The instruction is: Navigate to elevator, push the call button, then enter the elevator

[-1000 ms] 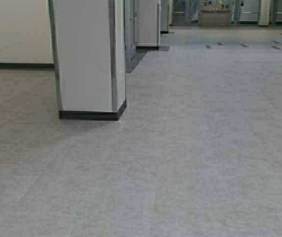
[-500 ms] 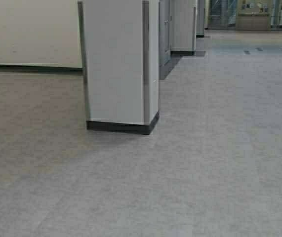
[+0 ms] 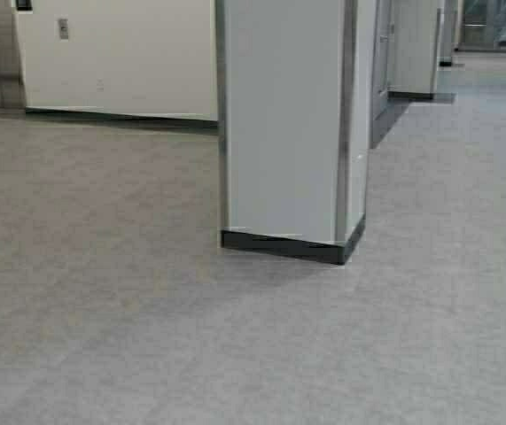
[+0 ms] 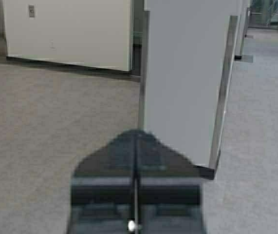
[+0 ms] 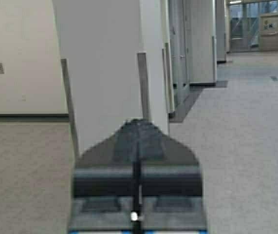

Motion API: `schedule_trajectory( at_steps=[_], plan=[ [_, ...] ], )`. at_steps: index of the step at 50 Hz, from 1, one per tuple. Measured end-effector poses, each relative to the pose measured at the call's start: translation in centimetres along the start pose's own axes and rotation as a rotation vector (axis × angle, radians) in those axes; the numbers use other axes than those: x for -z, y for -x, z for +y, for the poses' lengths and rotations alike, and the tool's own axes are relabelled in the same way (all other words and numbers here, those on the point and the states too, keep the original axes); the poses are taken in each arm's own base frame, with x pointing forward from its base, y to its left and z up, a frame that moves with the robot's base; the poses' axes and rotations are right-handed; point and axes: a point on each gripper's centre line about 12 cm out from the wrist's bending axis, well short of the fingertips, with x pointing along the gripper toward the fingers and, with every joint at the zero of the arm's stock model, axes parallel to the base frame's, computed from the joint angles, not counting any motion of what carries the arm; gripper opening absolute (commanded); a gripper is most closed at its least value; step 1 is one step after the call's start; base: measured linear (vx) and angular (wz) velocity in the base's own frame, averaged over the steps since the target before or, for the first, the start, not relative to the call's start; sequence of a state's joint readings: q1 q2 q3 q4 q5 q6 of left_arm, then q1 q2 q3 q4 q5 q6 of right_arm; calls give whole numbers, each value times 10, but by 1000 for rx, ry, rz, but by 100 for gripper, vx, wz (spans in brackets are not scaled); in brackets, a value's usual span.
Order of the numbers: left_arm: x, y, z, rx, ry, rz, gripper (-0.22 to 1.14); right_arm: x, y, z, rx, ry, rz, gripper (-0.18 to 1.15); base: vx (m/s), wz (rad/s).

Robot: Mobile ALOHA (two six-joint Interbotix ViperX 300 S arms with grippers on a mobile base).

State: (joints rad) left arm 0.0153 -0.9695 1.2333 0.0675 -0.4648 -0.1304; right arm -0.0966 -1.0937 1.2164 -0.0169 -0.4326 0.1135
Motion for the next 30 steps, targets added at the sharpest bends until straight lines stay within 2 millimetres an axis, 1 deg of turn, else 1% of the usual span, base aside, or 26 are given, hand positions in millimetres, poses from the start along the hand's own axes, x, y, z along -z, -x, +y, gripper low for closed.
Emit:
schedule_trajectory(
  at_steps=[20, 30],
  plan=[
    [-9, 5, -4, 34, 7, -44, 3, -8, 5, 2, -10, 0, -36, 5, 69, 22],
    [-4, 5, -4, 35, 2, -31, 3, -7, 4, 2, -11, -8, -33, 5, 72, 32]
  ],
)
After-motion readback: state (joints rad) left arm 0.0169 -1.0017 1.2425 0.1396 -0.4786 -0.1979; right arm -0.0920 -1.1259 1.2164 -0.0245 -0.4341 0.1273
